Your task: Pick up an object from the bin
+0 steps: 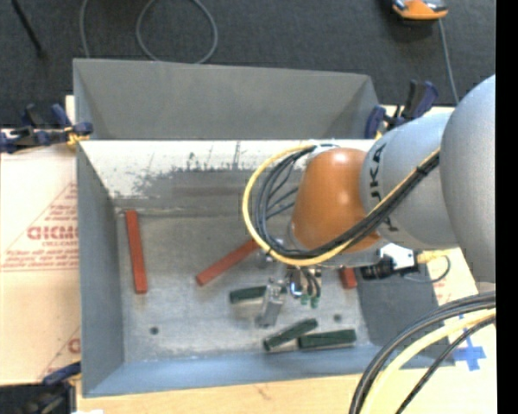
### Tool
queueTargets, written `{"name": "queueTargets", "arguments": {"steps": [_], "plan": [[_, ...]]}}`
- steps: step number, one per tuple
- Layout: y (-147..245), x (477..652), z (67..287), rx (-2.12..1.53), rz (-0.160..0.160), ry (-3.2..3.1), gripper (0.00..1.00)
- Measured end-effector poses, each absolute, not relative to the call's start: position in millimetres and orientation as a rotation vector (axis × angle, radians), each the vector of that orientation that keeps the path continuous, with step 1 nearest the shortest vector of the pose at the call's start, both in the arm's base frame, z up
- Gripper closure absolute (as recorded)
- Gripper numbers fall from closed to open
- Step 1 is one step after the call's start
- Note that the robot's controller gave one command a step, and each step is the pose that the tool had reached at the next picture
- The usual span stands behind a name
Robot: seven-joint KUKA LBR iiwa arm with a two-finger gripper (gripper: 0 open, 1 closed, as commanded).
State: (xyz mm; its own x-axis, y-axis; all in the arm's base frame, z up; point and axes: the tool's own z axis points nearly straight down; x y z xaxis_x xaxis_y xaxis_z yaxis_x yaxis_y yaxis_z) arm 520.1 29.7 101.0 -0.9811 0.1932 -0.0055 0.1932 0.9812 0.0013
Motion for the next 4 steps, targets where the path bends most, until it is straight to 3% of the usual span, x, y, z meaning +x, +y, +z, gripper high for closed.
{"name": "queueTargets", "arguments": {"steps": [1, 2, 3, 4], "plan": [[23.7, 508.3, 100.1, 0.607, 0.001, 3.081, 0.0], [35.9, 506.9, 69.1, 0.751, 0.001, 3.052, 0.0], [35.2, 507.4, 69.4, 0.749, 0.0, 3.051, 0.0], [35.1, 508.1, 70.1, 0.749, 0.001, 3.049, 1.0]]}}
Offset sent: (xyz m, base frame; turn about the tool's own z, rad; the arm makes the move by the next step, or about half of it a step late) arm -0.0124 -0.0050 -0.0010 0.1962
